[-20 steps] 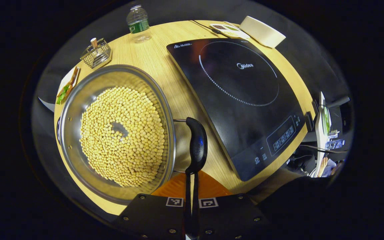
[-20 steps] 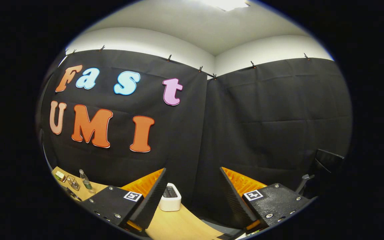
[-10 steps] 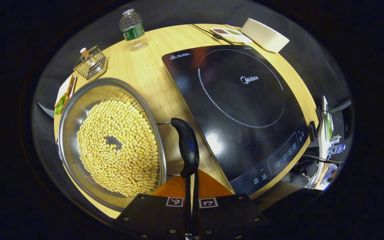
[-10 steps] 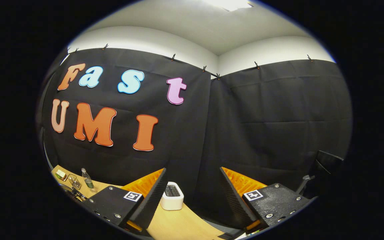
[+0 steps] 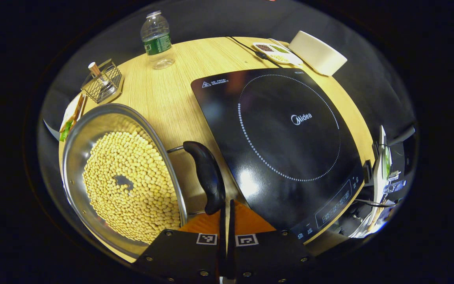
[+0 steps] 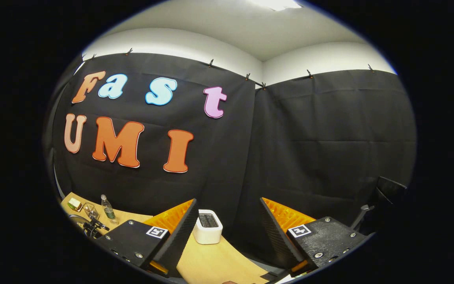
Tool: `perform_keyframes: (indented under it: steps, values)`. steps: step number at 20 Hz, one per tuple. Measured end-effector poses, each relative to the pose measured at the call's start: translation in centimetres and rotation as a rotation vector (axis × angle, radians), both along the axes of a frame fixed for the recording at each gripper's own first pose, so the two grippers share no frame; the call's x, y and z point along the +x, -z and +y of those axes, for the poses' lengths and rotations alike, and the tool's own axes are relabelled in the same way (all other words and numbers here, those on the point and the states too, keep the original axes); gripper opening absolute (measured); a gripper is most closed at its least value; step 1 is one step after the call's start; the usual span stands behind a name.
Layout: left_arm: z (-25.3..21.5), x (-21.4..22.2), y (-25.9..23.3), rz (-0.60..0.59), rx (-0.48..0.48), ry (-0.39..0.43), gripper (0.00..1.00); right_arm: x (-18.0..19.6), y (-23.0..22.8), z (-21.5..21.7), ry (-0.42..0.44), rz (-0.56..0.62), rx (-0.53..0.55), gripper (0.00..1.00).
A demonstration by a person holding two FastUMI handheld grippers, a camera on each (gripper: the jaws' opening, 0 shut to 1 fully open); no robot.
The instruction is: First push the handle of the pot to place it horizontally, then grasp the pot with both hands and set it on the induction cooktop.
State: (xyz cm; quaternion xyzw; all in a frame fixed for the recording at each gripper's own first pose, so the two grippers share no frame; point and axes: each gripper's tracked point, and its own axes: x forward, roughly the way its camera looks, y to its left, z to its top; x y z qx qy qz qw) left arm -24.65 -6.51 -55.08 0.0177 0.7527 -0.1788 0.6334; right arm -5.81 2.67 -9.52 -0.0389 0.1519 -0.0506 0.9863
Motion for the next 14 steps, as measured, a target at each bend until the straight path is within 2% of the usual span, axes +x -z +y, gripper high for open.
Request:
perform_keyframes:
  steps: [4,8,14]
  values:
    - [-0.3,2.1,0.4,-0.036,-0.005,-0.022,0.02,-0.6,1.5,1.8,-0.023,0.042,0.015,0.95]
    - [0.0,4.3,0.5,-0.071,-0.036,-0.091,0.01,-1.2,3.4,4.4,-0.063,0.093,0.032,0.95]
    - [1.5,5.5,-2.5,-0.159,-0.101,-0.154,0.02,-1.6,6.7,9.7,-0.13,0.175,0.062,0.95]
